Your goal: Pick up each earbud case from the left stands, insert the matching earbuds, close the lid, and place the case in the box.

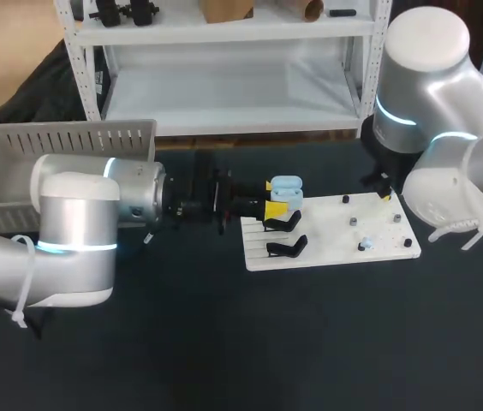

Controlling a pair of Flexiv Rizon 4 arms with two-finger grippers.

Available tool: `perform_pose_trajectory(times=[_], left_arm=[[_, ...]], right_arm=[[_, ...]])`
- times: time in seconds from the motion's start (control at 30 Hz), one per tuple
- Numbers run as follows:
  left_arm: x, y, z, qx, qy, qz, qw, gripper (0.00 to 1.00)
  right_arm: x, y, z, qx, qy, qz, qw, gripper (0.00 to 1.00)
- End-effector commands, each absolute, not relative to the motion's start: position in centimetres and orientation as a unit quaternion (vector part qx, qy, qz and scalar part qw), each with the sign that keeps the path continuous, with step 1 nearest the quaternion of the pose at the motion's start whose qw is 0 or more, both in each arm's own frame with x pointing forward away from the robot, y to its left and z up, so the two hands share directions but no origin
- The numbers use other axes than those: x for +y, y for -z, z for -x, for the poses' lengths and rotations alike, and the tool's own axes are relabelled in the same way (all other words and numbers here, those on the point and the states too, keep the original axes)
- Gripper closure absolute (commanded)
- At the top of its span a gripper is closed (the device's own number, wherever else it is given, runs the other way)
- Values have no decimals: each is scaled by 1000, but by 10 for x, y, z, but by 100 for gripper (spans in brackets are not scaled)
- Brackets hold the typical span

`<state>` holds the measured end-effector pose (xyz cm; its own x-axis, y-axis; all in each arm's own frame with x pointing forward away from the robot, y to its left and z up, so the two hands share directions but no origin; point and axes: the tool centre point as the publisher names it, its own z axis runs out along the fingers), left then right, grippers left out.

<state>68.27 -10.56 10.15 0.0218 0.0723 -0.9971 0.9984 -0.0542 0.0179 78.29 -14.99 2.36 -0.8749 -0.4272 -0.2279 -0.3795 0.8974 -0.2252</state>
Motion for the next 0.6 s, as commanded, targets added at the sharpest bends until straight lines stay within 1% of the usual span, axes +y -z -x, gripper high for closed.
perform_pose_trajectory(times=[0.03,0.17,0.37,0.6], left_arm=[[-106,-102,-681,501,488,-536,473,100],[-106,-102,-681,501,488,-536,473,100],[-106,-102,-681,501,488,-536,473,100],[-106,-102,-681,501,488,-536,473,100]], right_arm=[[-150,-23,-780,964,90,207,141,73],[-150,-23,-779,963,93,209,142,100],[-150,-26,-776,962,101,209,144,100],[-150,-47,-766,959,112,204,161,100]])
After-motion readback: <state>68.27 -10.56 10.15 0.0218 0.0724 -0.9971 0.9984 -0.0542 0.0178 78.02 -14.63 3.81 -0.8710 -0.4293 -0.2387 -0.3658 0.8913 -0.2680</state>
